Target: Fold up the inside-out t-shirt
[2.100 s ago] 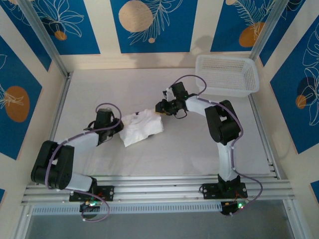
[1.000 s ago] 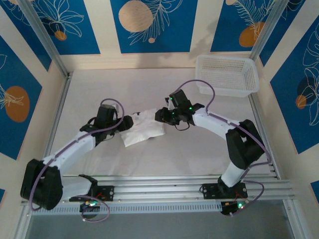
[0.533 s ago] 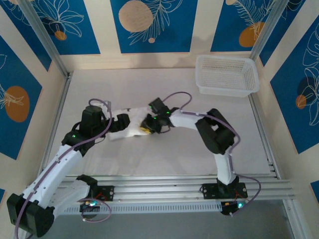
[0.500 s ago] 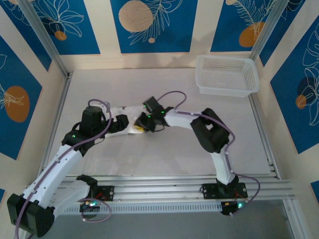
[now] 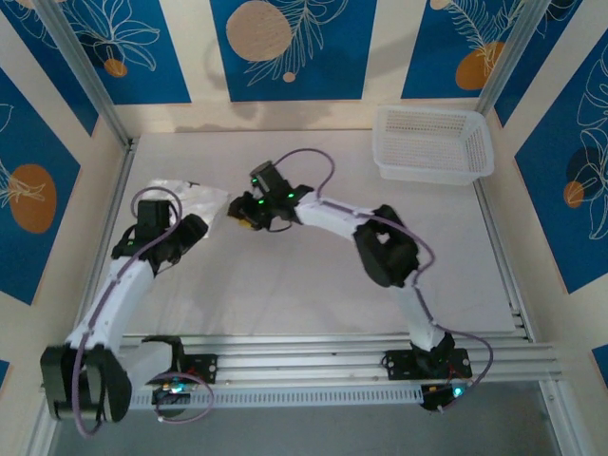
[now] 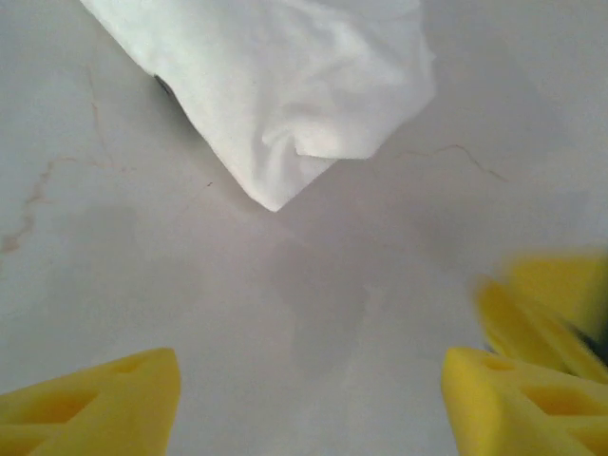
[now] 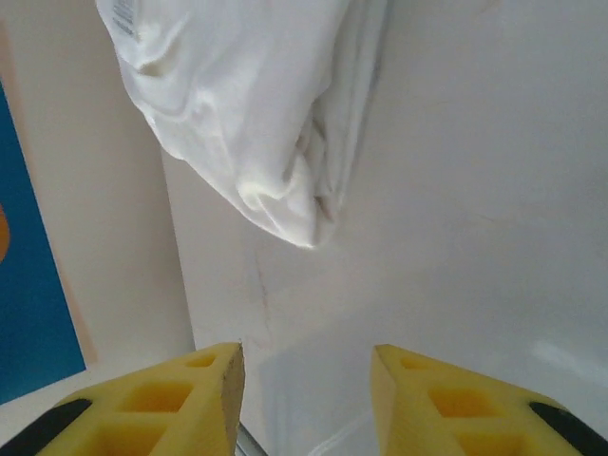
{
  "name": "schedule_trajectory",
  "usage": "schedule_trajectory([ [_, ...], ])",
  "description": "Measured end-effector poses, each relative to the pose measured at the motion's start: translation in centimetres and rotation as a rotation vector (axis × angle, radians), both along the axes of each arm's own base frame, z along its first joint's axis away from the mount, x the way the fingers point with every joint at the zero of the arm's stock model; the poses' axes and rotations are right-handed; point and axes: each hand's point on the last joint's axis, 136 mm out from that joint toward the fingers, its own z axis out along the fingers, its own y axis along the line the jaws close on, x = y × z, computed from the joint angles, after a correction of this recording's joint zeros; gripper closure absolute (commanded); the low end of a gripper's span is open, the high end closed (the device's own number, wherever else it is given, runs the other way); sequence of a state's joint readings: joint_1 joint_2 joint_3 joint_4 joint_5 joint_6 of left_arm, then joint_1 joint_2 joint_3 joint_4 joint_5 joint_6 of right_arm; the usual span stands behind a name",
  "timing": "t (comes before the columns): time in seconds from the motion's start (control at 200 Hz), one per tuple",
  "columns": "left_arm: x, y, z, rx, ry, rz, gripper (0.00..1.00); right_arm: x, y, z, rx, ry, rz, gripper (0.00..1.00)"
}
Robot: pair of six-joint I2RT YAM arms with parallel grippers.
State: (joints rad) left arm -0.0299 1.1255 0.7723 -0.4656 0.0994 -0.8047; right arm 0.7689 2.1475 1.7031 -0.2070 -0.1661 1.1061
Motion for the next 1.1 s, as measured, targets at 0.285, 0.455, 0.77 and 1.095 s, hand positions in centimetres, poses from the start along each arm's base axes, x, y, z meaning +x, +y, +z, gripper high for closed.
schedule_trajectory([
  [0.285,6.7,1.5,-7.6,-0.045,0.134,0.061,0.55,-2.9,-11.2,9.1,-0.037,-0.232,-0.098,0.59],
  [0.455,10.8,2.6,-9.3,-0.035,0.117,0.085,0.65,-4.7,-13.4,7.7,-0.107,-0.215,-0.104,0.59],
  [0.77,20.4,8.6,-8.9,0.034,0.011,0.107,0.68,-3.4,-16.4,6.4,-0.164,-0.18,-0.159,0.59],
  [1.095,29.4,11.3,-7.5,0.059,-0.098,0.086,0.63,-3.2,-17.8,5.9,-0.191,-0.145,-0.174,0.59],
])
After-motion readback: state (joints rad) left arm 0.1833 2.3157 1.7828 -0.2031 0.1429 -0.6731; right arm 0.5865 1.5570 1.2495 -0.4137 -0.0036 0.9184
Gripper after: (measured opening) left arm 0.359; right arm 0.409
